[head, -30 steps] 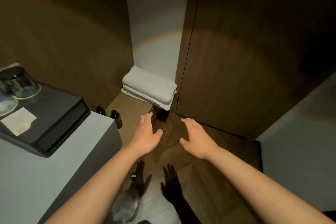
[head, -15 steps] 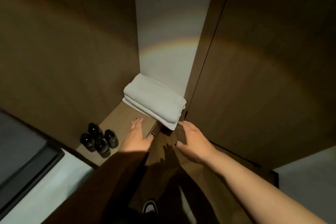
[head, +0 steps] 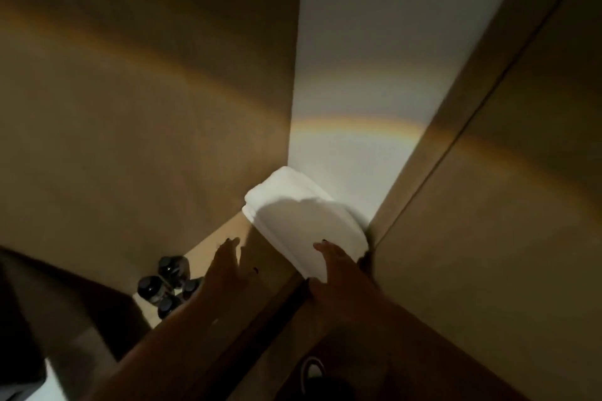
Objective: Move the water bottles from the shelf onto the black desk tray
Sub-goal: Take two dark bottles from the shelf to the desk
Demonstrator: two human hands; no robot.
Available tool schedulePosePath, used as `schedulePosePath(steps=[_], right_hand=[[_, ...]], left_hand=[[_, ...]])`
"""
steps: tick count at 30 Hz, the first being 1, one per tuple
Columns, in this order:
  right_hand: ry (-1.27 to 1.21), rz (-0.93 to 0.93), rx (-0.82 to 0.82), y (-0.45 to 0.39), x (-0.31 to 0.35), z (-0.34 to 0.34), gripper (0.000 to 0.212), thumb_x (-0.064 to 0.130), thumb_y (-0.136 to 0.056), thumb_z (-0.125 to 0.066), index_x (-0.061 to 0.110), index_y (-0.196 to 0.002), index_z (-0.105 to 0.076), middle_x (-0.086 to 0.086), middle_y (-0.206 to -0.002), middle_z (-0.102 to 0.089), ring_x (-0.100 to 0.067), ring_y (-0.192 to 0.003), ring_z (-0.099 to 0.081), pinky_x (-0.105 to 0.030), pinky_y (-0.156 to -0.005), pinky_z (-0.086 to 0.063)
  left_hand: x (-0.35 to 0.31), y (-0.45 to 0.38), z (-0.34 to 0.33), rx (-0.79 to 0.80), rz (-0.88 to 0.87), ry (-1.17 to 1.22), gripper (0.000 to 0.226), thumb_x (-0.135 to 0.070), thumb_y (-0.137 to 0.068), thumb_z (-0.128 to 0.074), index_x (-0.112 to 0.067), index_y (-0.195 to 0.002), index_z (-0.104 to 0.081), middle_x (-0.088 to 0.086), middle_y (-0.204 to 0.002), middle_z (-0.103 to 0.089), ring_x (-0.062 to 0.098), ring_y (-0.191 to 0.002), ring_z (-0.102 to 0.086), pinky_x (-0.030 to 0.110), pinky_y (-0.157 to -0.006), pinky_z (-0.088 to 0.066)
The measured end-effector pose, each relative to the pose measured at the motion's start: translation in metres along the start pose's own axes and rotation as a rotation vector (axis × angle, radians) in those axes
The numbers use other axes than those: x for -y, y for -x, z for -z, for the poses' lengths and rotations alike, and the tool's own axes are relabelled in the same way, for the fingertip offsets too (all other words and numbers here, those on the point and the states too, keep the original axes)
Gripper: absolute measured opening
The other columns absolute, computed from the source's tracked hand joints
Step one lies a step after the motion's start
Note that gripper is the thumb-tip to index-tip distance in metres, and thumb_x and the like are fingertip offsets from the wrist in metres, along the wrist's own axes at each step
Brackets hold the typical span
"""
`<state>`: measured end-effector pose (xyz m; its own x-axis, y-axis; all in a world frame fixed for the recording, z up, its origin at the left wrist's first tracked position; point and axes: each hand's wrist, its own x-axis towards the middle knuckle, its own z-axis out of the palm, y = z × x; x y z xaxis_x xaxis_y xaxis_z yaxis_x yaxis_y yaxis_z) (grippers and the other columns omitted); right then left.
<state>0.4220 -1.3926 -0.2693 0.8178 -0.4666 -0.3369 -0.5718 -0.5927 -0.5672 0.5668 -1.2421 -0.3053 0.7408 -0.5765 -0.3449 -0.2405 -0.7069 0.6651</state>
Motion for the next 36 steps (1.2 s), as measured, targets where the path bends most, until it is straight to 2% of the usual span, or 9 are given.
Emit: schedulePosePath(steps=[9,14,20,24,26,28,31,33,36], right_hand=[[0.04,0.207,0.326,-0.124,0.003,-0.006,0.059,0.028,-0.092,-0.055,0.02,-0.144,-0.03,0.0,-0.147,-0.036,-0.016,-0.134,-0.035,-0.021,-0.099,-0.029],[0.053,0.258,0.475,-0.166,0.001,-0.076,0.064,0.027,-0.093,-0.056,0.017,-0.148,-0.024,-0.005,-0.153,-0.03,-0.021,-0.139,-0.03,-0.031,-0.112,-0.029],[0.19,0.433,0.523,-0.198,-0.01,-0.17,0.058,0.014,-0.091,-0.06,0.013,-0.144,-0.035,-0.013,-0.147,-0.038,-0.024,-0.135,-0.037,-0.007,-0.092,-0.026],[0.477,0.663,0.326,-0.208,-0.019,-0.213,0.005,0.025,-0.074,-0.07,0.025,-0.074,-0.075,-0.017,-0.095,-0.072,-0.027,-0.098,-0.069,-0.025,-0.081,-0.038],[0.492,0.668,0.417,-0.212,-0.023,-0.229,0.021,0.031,-0.08,-0.054,0.025,-0.078,-0.074,-0.018,-0.099,-0.071,-0.028,-0.097,-0.069,-0.032,-0.078,-0.049],[0.334,0.632,0.511,-0.217,-0.028,-0.243,0.009,0.033,-0.074,-0.069,0.025,-0.077,-0.072,-0.02,-0.105,-0.07,-0.027,-0.09,-0.07,-0.03,-0.064,-0.055],[0.141,0.595,0.473,-0.223,-0.052,-0.274,0.022,0.024,-0.084,-0.062,0.026,-0.062,-0.064,-0.014,-0.101,-0.073,-0.017,-0.073,-0.07,-0.021,-0.047,-0.047],[0.17,0.625,0.491,-0.229,-0.065,-0.292,0.019,0.016,-0.085,-0.055,0.02,-0.073,-0.069,-0.014,-0.107,-0.07,-0.013,-0.084,-0.069,-0.017,-0.048,-0.05],[0.167,0.704,0.341,-0.234,-0.082,-0.316,0.04,0.012,-0.09,-0.057,0.02,-0.129,-0.052,0.012,-0.112,-0.049,0.02,-0.087,-0.038,0.005,-0.068,-0.04]], left_hand=[[0.043,-0.032,-0.024,-0.249,0.389,0.255,0.074,-0.018,-0.087,-0.066,-0.006,-0.147,-0.026,0.014,-0.151,-0.034,0.028,-0.138,-0.035,0.034,-0.113,-0.029],[0.097,-0.029,-0.043,-0.387,0.524,0.363,0.069,-0.005,-0.087,-0.063,-0.007,-0.146,-0.028,0.006,-0.144,-0.036,0.022,-0.136,-0.035,0.029,-0.114,-0.027],[0.171,-0.044,-0.068,-0.56,0.634,0.363,0.067,-0.01,-0.094,-0.055,-0.007,-0.151,-0.018,0.013,-0.158,-0.019,0.024,-0.147,-0.017,0.032,-0.119,-0.016],[0.21,-0.062,-0.088,-0.628,0.658,0.389,0.063,-0.018,-0.098,-0.05,-0.01,-0.151,-0.016,0.009,-0.159,-0.018,0.021,-0.146,-0.018,0.031,-0.118,-0.017],[0.228,-0.072,-0.098,-0.66,0.672,0.404,0.063,-0.018,-0.098,-0.048,-0.012,-0.152,-0.016,0.008,-0.16,-0.017,0.021,-0.147,-0.016,0.035,-0.119,-0.017],[0.245,-0.081,-0.107,-0.675,0.684,0.406,0.063,-0.016,-0.098,-0.048,-0.013,-0.152,-0.015,0.007,-0.16,-0.016,0.021,-0.147,-0.015,0.038,-0.12,-0.017],[0.266,-0.094,-0.117,-0.684,0.674,0.399,0.062,-0.014,-0.098,-0.048,-0.013,-0.152,-0.017,0.007,-0.16,-0.017,0.019,-0.147,-0.016,0.036,-0.12,-0.016],[0.278,-0.101,-0.122,-0.693,0.642,0.382,0.061,-0.012,-0.098,-0.049,-0.014,-0.151,-0.019,0.007,-0.158,-0.02,0.019,-0.146,-0.018,0.037,-0.12,-0.017],[0.294,-0.105,-0.123,-0.706,0.585,0.342,0.055,-0.012,-0.097,-0.05,-0.018,-0.147,-0.029,0.007,-0.155,-0.028,0.021,-0.144,-0.024,0.042,-0.119,-0.023]])
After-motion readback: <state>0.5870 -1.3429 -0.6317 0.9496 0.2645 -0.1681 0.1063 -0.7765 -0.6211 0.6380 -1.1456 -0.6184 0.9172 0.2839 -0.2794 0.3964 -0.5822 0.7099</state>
